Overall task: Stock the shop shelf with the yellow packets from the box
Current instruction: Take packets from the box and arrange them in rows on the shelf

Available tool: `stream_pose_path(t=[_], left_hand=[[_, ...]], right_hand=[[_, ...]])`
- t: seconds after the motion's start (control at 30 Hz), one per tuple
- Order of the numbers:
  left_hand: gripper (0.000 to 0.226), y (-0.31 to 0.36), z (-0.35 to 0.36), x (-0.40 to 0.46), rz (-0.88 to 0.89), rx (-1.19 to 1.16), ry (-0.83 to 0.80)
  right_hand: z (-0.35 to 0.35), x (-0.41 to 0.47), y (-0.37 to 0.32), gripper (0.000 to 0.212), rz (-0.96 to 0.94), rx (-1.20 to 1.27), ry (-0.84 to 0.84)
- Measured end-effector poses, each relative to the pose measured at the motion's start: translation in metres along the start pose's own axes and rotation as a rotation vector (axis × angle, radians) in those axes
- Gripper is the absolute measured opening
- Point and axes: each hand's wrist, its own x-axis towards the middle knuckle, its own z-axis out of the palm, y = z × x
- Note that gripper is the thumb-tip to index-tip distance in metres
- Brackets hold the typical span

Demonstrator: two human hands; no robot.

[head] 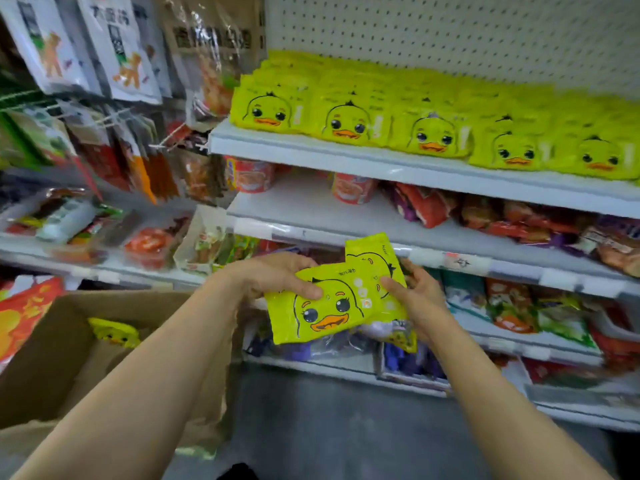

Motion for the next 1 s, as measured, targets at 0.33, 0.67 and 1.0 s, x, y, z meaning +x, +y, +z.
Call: stream_pose_path(t=[0.33, 0.67, 1.0], left_hand=[[0.03, 0.189, 0.106, 0.099, 0.257, 0.401, -0.171], [0.035, 0.313, 0.195, 0.208, 0.403, 0.6, -0.247], [0.046, 0.434, 0.273, 0.356, 0.412, 0.581, -0.251]], right_hand=[[-0.206, -0.031, -0.099, 0.037, -0.096, 0.173, 0.39], [-0.355, -0.003, -0.159, 0.027, -0.291, 0.265, 0.685], [-0.527, 0.069, -0.215, 0.021, -0.36, 0.193, 0.74]])
